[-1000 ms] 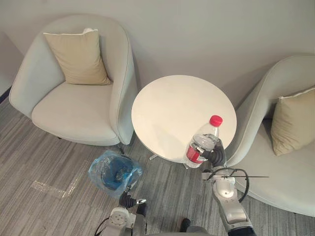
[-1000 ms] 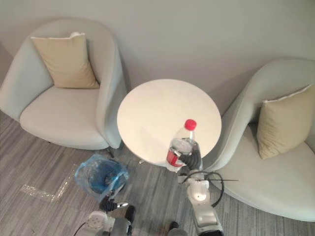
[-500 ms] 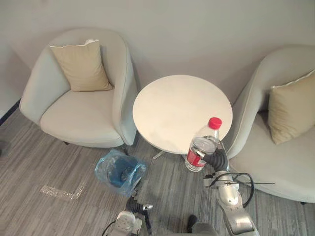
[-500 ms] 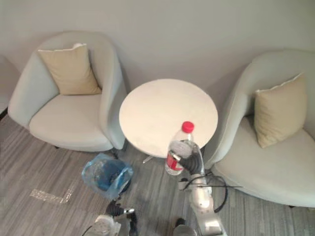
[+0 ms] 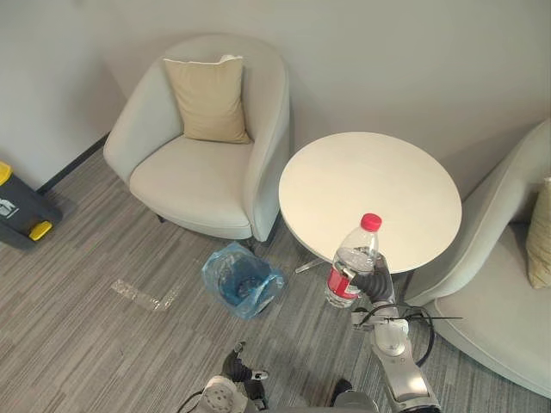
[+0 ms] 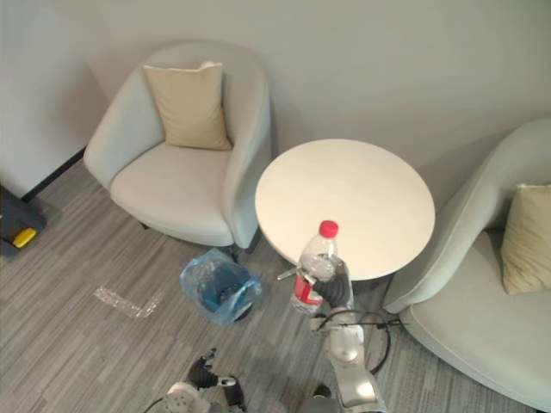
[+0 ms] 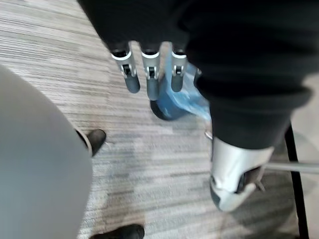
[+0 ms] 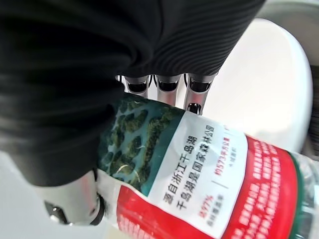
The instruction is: Gather rubbish on tea table into small bin, then transfer packed bag to large trash can.
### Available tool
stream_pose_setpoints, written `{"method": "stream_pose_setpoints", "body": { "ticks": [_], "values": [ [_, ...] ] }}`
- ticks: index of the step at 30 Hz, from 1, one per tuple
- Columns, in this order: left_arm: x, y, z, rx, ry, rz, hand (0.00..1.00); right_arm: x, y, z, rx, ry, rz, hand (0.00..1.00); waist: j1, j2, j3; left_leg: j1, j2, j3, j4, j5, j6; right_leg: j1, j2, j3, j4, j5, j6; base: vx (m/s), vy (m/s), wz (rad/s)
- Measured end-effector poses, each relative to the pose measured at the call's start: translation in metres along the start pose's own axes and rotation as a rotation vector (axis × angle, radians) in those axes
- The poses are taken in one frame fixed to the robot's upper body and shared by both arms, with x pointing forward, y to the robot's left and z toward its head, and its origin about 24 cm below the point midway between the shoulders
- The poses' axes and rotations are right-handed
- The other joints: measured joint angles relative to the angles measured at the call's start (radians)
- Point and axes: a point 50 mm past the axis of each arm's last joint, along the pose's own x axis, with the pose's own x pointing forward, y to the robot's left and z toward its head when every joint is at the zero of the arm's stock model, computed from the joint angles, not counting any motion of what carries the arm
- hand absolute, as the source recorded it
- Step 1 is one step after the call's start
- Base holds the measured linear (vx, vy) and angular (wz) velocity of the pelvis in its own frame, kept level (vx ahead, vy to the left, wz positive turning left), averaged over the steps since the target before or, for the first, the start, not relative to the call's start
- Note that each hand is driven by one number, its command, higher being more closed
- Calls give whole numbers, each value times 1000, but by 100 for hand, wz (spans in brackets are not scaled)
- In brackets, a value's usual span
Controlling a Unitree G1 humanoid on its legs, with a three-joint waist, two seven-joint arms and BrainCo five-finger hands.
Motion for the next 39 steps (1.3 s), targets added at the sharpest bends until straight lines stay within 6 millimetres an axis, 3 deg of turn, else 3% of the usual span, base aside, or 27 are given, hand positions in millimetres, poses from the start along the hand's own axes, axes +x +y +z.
{"method": "stream_pose_setpoints", "body": {
  "ticks": [1, 2, 4, 5, 6, 7, 8, 10, 12, 13, 15, 17, 21, 22, 23, 24, 25, 26, 27, 29, 34, 39],
  "values": [
    [0, 2, 0, -3, -3, 8, 0, 0, -2, -1, -8, 1, 1, 100, -5, -12, 8, -45, -10, -18, 84, -54, 6, -11, -26, 17, 53, -43, -9, 41, 117, 53],
    [0, 4, 1, -11, -9, 16, 0, 0, -2, -2, -12, 7, 5, 100, -8, -14, 9, -64, -15, -35, 133, -85, 7, -13, -24, 53, 72, -74, -44, 44, 68, 71],
    [-2, 6, -3, -42, 0, 29, 0, -5, -5, -6, -20, 24, 5, 100, -22, -13, 8, -108, -24, -115, 263, -162, 30, -1, 35, 173, 84, -139, -131, 124, 33, 99],
    [-2, 8, -1, -56, -7, 39, 0, -6, -5, -7, -23, 26, 8, 100, -24, -16, 10, -112, -32, -150, 295, -189, 44, -1, 37, 203, 130, -121, -140, 181, 17, 84],
    [-1, 10, 2, -68, -13, 52, 0, -5, -7, -7, -35, 25, 13, 100, -25, -13, 19, -112, -34, -178, 313, -204, 56, -58, 35, 242, 254, -99, -176, 163, 38, 80],
    [0, 10, 2, -64, -8, 57, 0, -5, -5, -7, -36, 23, 30, 100, -25, 16, 26, -108, -9, -227, 323, -213, 61, -114, 100, 313, 288, -134, -133, 174, 52, 77],
    [0, 11, 2, -60, -8, 56, 0, -5, -5, -6, -34, 22, 33, 100, -25, 27, 35, -94, 2, -254, 315, -216, 55, -140, 153, 356, 270, -137, -120, 236, 39, 86],
    [1, 14, -2, -48, 9, 61, 0, -6, -6, -8, -39, 27, 41, 100, -28, 9, 31, -56, -17, -293, 300, -216, 43, -179, 203, 429, 217, -115, -86, 277, -24, 91],
    [1, 17, -6, -37, 22, 64, 0, -7, -6, -8, -40, 29, 45, 100, -31, -20, 19, -42, -50, -329, 341, -260, 34, -200, 205, 459, 162, -54, -94, 292, -99, 99],
    [2, 15, -6, -34, 33, 59, 0, -8, -10, -10, -53, 35, 45, 100, -46, -5, 22, -49, -44, -361, 402, -296, 24, -179, 211, 437, 169, -27, -92, 362, -129, 86],
    [1, 9, -6, -49, 34, 47, 0, -9, -12, -12, -64, 38, 53, 100, -32, 33, 5, -52, -15, -364, 409, -300, 12, -158, 224, 390, 152, -25, -96, 456, -152, 55],
    [1, 6, -7, -52, 37, 40, 0, -7, -15, -11, -62, 36, 44, 100, -31, 41, 2, -33, 6, -346, 377, -282, -19, -123, 228, 346, 131, -24, -98, 315, -126, 53],
    [1, 6, -3, -45, 23, 40, 0, -13, -20, -17, -61, 66, 24, 100, -23, 30, 6, -31, 42, -238, 511, -273, -31, 24, 236, 322, 18, -19, -107, 263, -63, 43],
    [2, 7, -2, -36, 18, 42, 0, -11, -19, -15, -50, 57, 23, 100, -18, 9, 17, -88, 48, -200, 606, -296, -34, 57, 220, 333, -8, -18, -110, 194, 67, 12],
    [3, 8, 0, -30, 9, 43, 0, -7, -18, -12, -40, 44, 14, 100, -11, 3, 22, -123, 49, -179, 581, -348, -23, 67, 198, 347, -12, -18, -110, 180, 91, 7],
    [3, 8, 4, -29, -6, 42, 0, -3, -19, -10, -39, 34, 7, 100, -12, -1, 25, -147, 47, -177, 514, -337, -27, 65, 186, 350, -3, -18, -110, 205, 136, 0],
    [3, 7, 6, -22, -13, 41, 0, 0, -20, -11, -43, 38, -4, 100, -10, 2, 25, -148, 52, -186, 344, -228, -17, 66, 177, 349, 15, -22, -102, 167, 159, -1],
    [3, 4, 6, -26, -14, 34, 0, 0, -24, -12, -55, 42, -12, 100, -8, 33, 18, -147, 82, -194, 266, -87, -23, 65, 199, 345, 40, -37, -79, 161, 190, -7],
    [3, 11, 7, -12, -22, 50, 0, -2, -17, -15, -32, 64, -5, 100, -1, -1, 19, -130, 52, -188, 277, -92, -22, 55, 167, 371, 63, -64, -54, 114, 158, -4],
    [3, 17, 4, 6, -13, 57, 0, -4, -9, -13, -5, 58, 9, 100, -6, -19, 14, -127, 36, -184, 265, -93, -20, 44, 158, 396, 63, -62, -57, 82, 114, -4],
    [3, 23, -1, 22, 2, 70, 0, -4, 2, -9, 18, 53, 33, 100, -2, -21, 16, -73, 45, -107, 230, -96, -15, 31, 164, 503, 61, -39, -36, 22, 40, -48],
    [3, 22, -6, 25, 25, 65, 0, -6, -1, -12, -9, 57, 40, 100, -31, -17, 15, -46, 58, -41, 191, -98, -19, -9, 177, 578, 46, -37, -34, -72, -20, -70]
  ]
}}
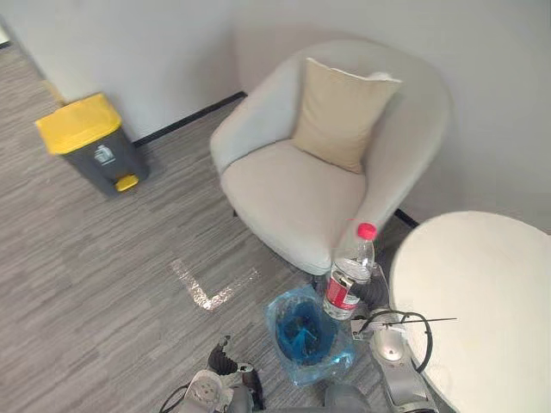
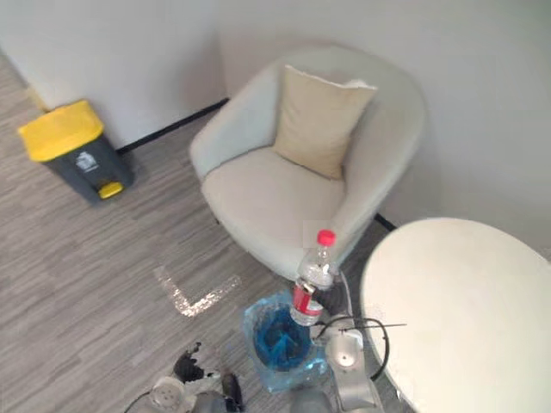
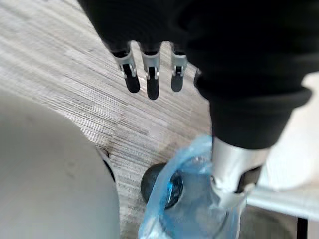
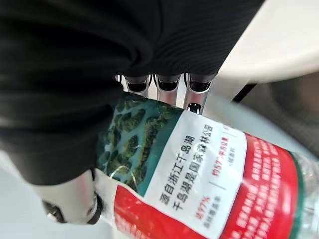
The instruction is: Gather rubbish on tea table into small bin, then transfer packed bag to large trash can.
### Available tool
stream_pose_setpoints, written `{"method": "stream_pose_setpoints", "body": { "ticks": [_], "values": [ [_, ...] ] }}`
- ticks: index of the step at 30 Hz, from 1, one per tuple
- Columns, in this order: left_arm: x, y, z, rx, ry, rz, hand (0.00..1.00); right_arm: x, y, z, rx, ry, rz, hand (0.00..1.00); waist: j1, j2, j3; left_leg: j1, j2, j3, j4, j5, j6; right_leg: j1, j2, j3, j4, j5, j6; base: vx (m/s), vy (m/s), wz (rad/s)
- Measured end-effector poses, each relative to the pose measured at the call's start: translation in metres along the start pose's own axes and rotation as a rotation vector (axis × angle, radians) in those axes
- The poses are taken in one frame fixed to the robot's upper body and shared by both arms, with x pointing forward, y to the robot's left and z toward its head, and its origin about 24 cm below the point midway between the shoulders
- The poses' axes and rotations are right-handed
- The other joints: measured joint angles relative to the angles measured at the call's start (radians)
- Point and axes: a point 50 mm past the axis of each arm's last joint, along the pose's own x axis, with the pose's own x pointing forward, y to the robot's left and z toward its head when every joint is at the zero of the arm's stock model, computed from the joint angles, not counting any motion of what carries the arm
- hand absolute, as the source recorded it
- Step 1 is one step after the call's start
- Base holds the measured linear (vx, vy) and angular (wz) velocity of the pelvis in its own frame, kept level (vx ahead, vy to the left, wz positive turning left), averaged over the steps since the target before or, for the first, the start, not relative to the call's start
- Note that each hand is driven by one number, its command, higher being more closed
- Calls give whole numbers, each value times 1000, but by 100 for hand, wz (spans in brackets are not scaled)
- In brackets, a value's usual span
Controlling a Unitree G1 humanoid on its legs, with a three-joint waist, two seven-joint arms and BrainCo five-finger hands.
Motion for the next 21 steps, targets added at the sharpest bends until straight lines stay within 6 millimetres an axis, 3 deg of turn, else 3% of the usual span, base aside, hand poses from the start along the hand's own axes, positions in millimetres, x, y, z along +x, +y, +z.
{"method": "stream_pose_setpoints", "body": {
  "ticks": [3, 6, 11, 18, 21],
  "values": [
    [0, -2, -1, -1, 4, -6, 0, -2, -4, -4, -51, 5, 6, 100, -17, 4, 2, 0, 7, 45, 5, -4, -4, -27, 3, 36, 4, 0, 0, -92, -12, -51],
    [0, -2, 1, 2, -4, -7, 0, -1, -8, -3, -84, -7, 11, 100, -23, 22, 11, -42, 36, 81, 79, -54, -12, -61, 13, 64, 2, 1, 3, -145, -4, -50],
    [5, -1, 25, -5, -83, 0, 0, 16, -10, 14, -123, -90, 30, 100, -29, 64, 85, -186, 105, 103, 297, -126, 4, -186, 38, 83, 115, -27, 25, -200, 19, -26],
    [10, 11, 65, -81, -215, 48, 0, 28, -3, 64, -116, -298, 48, 100, -7, 56, 169, -406, 150, 94, 495, -162, 34, -432, 37, 63, 358, -89, 25, -191, 10, 8],
    [11, 12, 86, -135, -275, 71, 0, 30, -1, 83, -100, -378, 44, 100, 27, 55, 180, -495, 173, 88, 545, -164, 36, -516, 24, 23, 407, -91, 17, -104, 7, 7]
  ]
}}
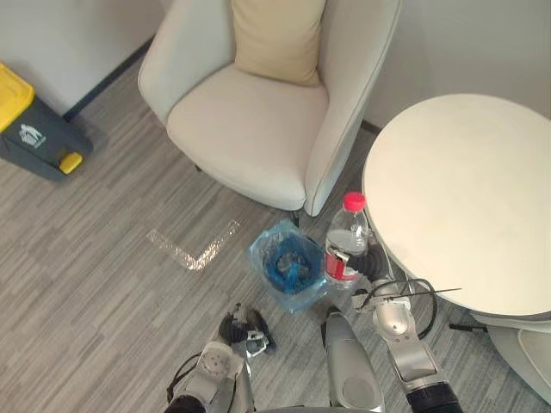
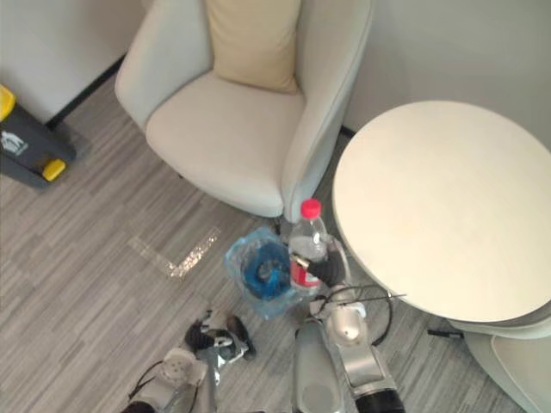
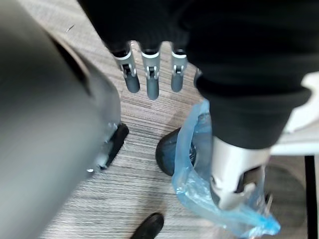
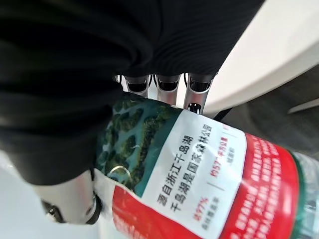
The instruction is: Gather rubbish on tea table into small bin, then transfer packed bag to large trash can.
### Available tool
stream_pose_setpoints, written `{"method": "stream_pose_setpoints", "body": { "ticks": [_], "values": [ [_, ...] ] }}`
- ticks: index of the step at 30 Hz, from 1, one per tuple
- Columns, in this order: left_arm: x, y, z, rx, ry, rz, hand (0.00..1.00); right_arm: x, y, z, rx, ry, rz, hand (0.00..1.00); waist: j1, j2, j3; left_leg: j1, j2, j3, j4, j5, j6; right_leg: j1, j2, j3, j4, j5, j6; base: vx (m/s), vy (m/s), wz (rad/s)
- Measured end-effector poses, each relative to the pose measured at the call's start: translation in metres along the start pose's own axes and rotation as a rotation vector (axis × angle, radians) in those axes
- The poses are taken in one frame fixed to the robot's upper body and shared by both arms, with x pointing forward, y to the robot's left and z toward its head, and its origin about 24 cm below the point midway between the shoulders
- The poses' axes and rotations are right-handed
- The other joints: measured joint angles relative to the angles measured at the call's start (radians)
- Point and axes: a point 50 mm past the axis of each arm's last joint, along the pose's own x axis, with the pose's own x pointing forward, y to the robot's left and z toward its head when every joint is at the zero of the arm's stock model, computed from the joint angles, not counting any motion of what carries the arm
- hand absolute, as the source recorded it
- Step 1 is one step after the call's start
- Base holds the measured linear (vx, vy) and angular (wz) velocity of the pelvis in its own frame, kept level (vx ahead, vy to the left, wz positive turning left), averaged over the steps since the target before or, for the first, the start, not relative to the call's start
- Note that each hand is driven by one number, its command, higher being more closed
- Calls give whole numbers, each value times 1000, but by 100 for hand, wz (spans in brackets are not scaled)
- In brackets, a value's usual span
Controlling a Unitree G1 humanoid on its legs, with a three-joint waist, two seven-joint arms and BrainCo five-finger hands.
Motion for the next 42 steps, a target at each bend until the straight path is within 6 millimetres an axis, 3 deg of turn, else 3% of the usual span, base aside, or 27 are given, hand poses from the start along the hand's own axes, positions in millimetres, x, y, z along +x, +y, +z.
{"method": "stream_pose_setpoints", "body": {
  "ticks": [6, 10, 18, 26, 33, 34, 42],
  "values": [
    [9, 12, 27, -121, -76, 83, 0, 25, 2, 29, 10, -137, -7, 100, 20, 0, 29, -180, 44, -18, 132, -19, 19, -172, -4, -27, 134, -22, 3, -67, 8, 8],
    [20, 28, 70, -180, -203, 148, 0, 44, -3, 49, -14, -224, -35, 100, 51, -1, 84, -348, 66, -48, 253, -42, 33, -335, -3, -28, 263, -55, 6, -83, -4, 9],
    [24, 49, 131, -268, -403, 228, 0, 79, -14, 64, -90, -276, -100, 100, 71, -5, 132, -597, 75, -77, 360, -55, 50, -568, -8, -28, 377, -71, 11, -35, -35, 6],
    [23, 56, 165, -320, -507, 242, 0, 113, -33, 64, -176, -223, -210, 100, 91, -3, 159, -695, 61, -95, 355, -34, 75, -653, -25, -50, 384, -71, 11, -3, -62, 7],
    [24, 52, 171, -331, -518, 237, 0, 131, -45, 69, -207, -212, -241, 100, 98, -4, 162, -694, 42, -95, 330, -27, 74, -654, -42, -59, 373, -72, 9, -4, -59, 8],
    [24, 51, 172, -327, -520, 233, 0, 133, -46, 69, -209, -206, -243, 0, 102, -4, 162, -695, 41, -95, 325, -26, 72, -654, -42, -61, 368, -72, 9, -25, -61, 3],
    [26, 49, 173, -322, -517, 226, 0, 138, -44, 65, -216, -180, -233, 0, 110, -4, 161, -695, 41, -95, 313, -21, 71, -655, -42, -65, 358, -72, 9, -21, -47, 0]
  ]
}}
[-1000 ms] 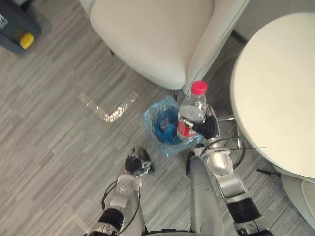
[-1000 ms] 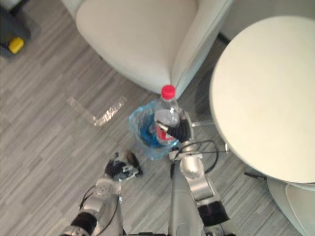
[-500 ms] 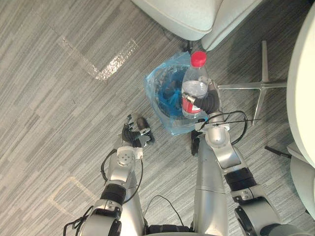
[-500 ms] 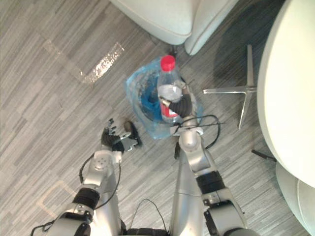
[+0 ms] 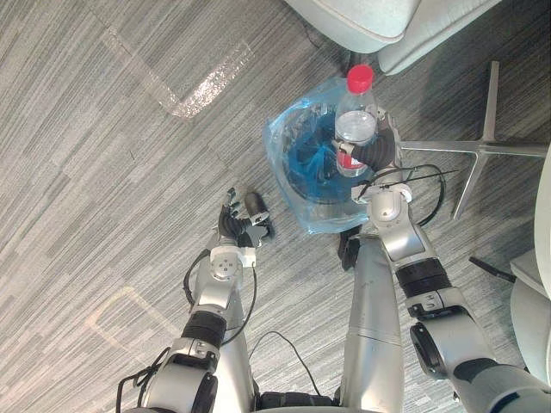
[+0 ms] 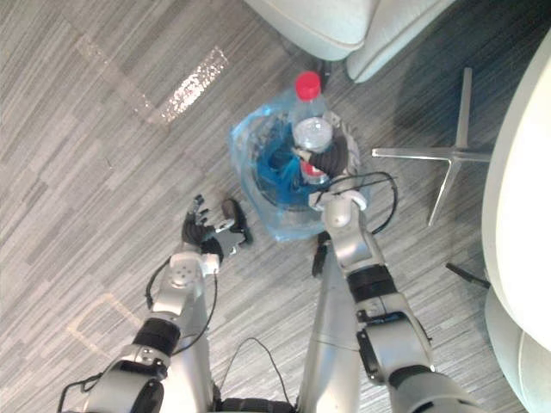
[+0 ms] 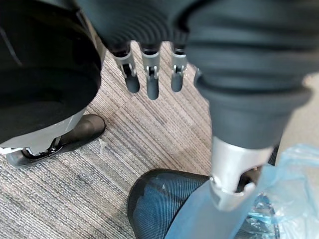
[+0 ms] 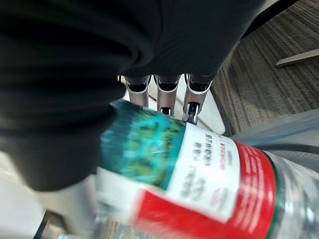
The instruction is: Gather rubbish on tea table into small bin, then transfer packed bag to large trash can.
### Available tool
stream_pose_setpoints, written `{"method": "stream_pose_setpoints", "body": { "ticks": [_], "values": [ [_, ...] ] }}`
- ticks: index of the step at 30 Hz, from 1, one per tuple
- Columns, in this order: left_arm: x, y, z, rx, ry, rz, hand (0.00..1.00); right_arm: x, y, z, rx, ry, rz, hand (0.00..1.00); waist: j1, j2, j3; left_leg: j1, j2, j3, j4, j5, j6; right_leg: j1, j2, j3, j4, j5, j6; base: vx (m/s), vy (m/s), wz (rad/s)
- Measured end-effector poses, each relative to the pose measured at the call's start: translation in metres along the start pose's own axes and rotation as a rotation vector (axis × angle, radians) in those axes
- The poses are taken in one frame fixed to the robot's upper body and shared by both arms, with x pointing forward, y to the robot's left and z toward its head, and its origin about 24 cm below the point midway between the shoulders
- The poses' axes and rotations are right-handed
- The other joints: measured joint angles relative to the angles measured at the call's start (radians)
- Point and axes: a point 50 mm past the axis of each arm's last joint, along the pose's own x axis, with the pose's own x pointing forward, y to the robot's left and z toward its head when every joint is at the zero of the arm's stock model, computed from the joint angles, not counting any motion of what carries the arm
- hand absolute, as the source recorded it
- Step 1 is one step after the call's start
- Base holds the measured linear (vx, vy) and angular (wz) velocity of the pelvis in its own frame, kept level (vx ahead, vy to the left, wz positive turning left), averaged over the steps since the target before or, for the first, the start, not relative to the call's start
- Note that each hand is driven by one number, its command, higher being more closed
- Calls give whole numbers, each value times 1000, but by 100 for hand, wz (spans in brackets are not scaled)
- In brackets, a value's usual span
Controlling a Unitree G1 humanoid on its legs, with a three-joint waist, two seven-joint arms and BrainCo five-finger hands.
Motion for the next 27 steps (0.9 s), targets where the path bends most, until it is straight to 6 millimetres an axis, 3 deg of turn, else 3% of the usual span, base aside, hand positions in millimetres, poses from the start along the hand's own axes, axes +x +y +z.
{"method": "stream_pose_setpoints", "body": {
  "ticks": [8, 13, 27],
  "values": [
    [0, 0, -2, 3, 8, -1, 0, -6, 4, -4, 3, 14, 15, 0, -1, 0, -3, 7, 0, -3, -2, 3, 1, 10, 0, -5, -3, 1, -1, -30, -43, 1],
    [-1, 0, -5, 9, 24, -1, 0, -21, 7, -14, -36, 28, 39, 0, -1, 1, -10, 41, -2, -3, -25, 10, -5, 43, 0, -12, -23, 6, -10, -37, -53, 0],
    [0, 7, -13, 111, 35, -12, 0, -45, 18, -11, -226, -123, 186, 0, -6, -1, -40, 68, 12, 2, -90, 45, -17, 66, 22, -23, -94, 42, -30, -24, -56, -4]
  ]
}}
